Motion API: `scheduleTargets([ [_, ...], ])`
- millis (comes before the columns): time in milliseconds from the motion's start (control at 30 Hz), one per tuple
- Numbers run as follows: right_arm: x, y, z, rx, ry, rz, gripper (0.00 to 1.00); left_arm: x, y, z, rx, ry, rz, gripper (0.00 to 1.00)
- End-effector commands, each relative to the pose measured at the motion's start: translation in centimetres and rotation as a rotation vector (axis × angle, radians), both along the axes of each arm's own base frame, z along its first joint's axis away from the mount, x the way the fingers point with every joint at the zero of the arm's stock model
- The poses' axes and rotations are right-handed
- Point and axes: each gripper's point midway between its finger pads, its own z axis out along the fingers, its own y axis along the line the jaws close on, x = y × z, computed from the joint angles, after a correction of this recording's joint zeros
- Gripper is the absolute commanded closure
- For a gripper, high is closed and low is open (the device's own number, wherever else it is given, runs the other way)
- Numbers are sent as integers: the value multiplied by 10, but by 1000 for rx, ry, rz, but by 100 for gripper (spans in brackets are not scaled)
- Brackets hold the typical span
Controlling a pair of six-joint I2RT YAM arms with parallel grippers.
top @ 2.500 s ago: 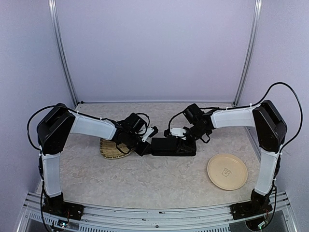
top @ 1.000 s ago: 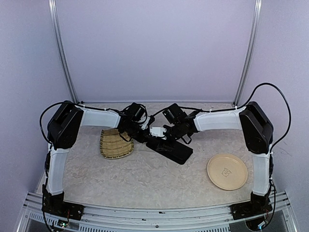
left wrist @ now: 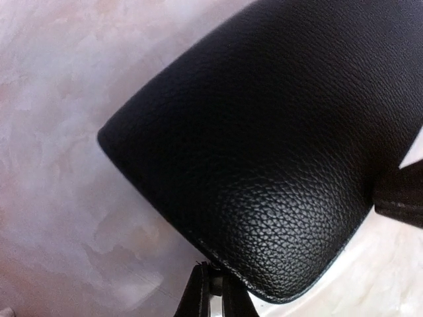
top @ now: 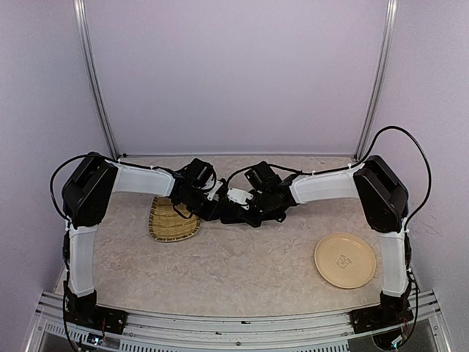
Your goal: Sort the hair-cutting tools
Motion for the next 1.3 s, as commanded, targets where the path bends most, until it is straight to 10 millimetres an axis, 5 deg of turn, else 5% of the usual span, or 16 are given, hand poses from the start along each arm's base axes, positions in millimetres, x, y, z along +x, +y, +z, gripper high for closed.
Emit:
scheduleTargets([
  [0, 16, -33, -39, -84, 51, -94, 100, -75, -38, 3, -78, 187, -161, 100],
  [167, 29, -44, -19, -59, 31, -125, 100, -109, -41, -6, -44, 261, -200, 100],
  [333, 29, -56, -12, -59, 32, -104, 100, -144, -80, 1, -156, 298, -281, 100],
  [433, 34, -68, -3, -43, 39, -128, 98, -150, -105, 7, -174, 266, -322, 82],
  [533, 41, -83, 17, -18, 33, -165, 79, -146, -114, 23, -182, 214, -337, 70],
  [733, 25, -106, 44, 25, 17, -191, 50, -119, -94, 73, -227, 143, -317, 61],
  [900, 12, -113, 54, 60, 25, -192, 45, -76, -67, 98, -251, 95, -242, 60],
  [1133, 24, -129, 113, 209, -97, -223, 39, 4, -20, 78, -60, -26, 29, 57],
  [1167, 26, -131, 119, 220, -102, -231, 35, 11, -17, 72, -43, -22, 50, 57],
  [1233, 32, -140, 122, 220, -110, -286, 2, 15, -14, 57, -5, 4, 70, 57],
  [1267, 36, -149, 119, 218, -105, -340, 0, 14, -15, 50, 4, 20, 67, 56],
])
